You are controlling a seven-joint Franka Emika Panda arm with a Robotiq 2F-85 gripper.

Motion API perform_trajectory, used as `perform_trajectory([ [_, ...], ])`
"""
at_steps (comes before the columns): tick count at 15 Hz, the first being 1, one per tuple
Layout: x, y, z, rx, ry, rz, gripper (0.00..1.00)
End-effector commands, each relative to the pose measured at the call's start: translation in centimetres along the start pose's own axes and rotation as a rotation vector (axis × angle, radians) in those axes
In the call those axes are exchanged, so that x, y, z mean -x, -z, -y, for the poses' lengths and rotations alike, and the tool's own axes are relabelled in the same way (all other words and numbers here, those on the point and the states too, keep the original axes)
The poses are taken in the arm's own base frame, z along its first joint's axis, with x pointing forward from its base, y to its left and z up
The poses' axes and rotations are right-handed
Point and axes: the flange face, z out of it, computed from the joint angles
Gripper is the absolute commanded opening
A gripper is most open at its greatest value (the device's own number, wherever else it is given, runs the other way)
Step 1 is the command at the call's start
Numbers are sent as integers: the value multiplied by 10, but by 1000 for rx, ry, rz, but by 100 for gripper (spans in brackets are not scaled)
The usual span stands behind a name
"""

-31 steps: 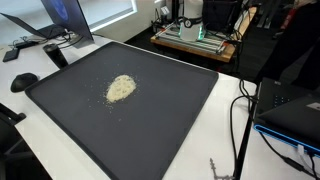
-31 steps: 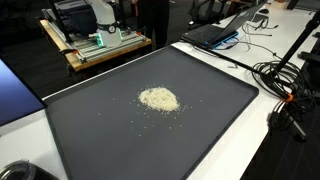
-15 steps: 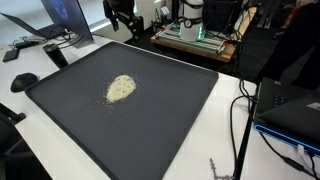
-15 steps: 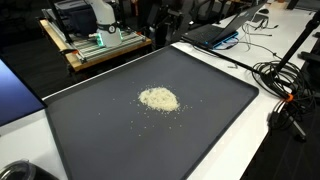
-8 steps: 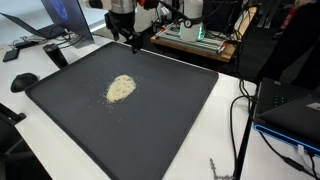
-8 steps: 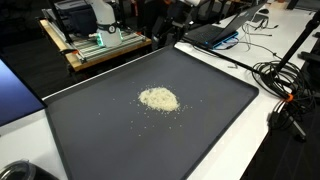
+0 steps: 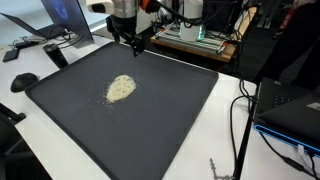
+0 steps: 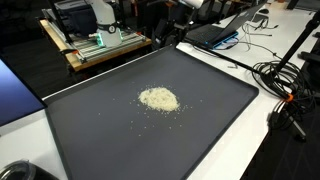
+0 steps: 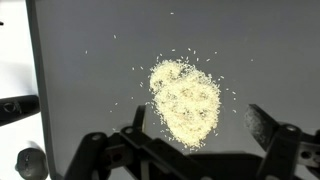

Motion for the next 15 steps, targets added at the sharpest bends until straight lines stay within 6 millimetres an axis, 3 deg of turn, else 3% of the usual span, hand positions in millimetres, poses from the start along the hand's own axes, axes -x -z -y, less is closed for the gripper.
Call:
perform_trajectory([
  [1,-15,-12,29,76,-7,-29,100],
  [10,-39,-39,103,231,-47,-63,100],
  [15,-56,-59,130,309,-105,-59,100],
])
